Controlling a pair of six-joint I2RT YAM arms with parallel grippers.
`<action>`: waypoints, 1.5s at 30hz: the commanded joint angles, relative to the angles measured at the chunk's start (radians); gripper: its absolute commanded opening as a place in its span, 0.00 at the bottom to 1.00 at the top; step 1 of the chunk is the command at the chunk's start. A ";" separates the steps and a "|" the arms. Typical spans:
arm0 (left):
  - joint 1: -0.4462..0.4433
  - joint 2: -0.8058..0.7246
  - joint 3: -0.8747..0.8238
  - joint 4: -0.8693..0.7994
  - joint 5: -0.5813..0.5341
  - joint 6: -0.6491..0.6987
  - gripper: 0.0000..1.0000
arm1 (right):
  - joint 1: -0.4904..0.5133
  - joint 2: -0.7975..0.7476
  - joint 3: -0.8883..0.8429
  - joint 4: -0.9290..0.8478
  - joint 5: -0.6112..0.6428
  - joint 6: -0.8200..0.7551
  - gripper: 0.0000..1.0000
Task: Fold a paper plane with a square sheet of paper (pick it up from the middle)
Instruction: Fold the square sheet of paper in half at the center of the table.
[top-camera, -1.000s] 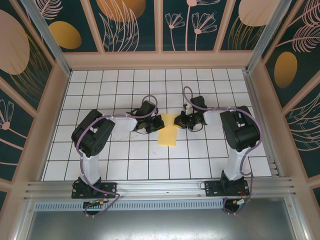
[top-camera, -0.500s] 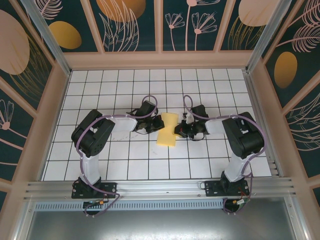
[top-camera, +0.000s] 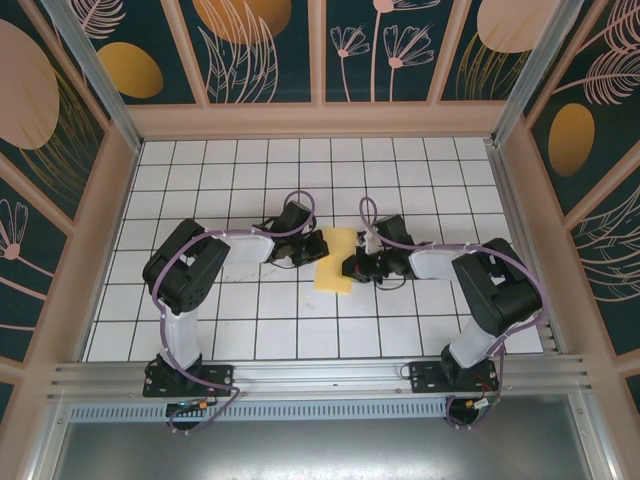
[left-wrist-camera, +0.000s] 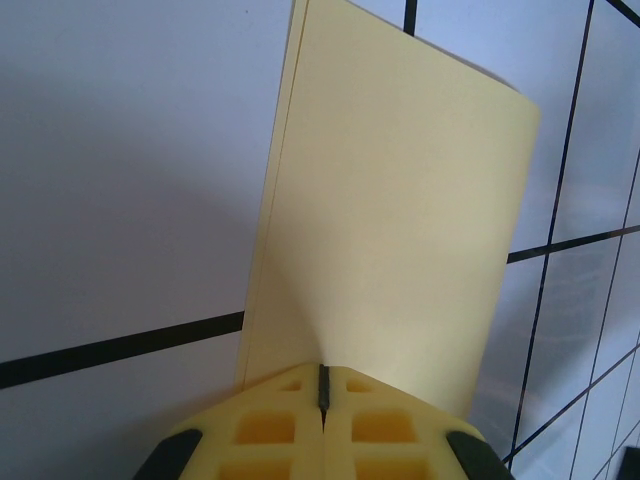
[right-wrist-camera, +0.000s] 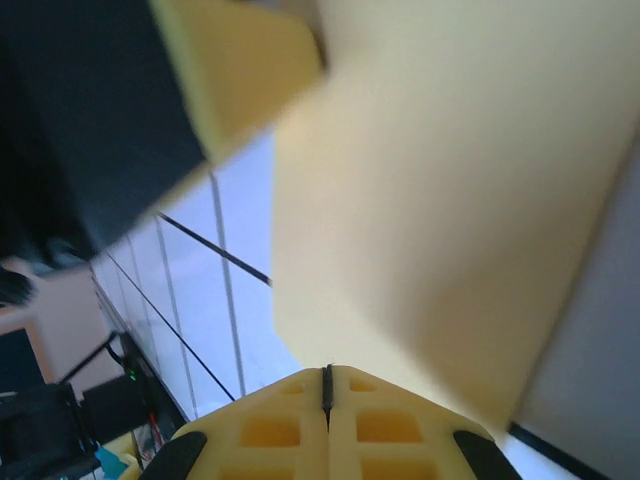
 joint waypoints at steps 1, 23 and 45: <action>-0.005 -0.004 -0.028 -0.094 -0.034 0.006 0.00 | 0.012 0.022 -0.058 0.037 -0.014 0.027 0.05; -0.004 -0.278 -0.098 -0.043 -0.123 -0.078 0.12 | -0.088 -0.104 0.084 -0.171 0.142 -0.073 0.20; 0.011 -0.197 -0.110 -0.013 -0.083 -0.103 0.29 | -0.057 0.069 0.203 -0.136 0.125 -0.018 0.40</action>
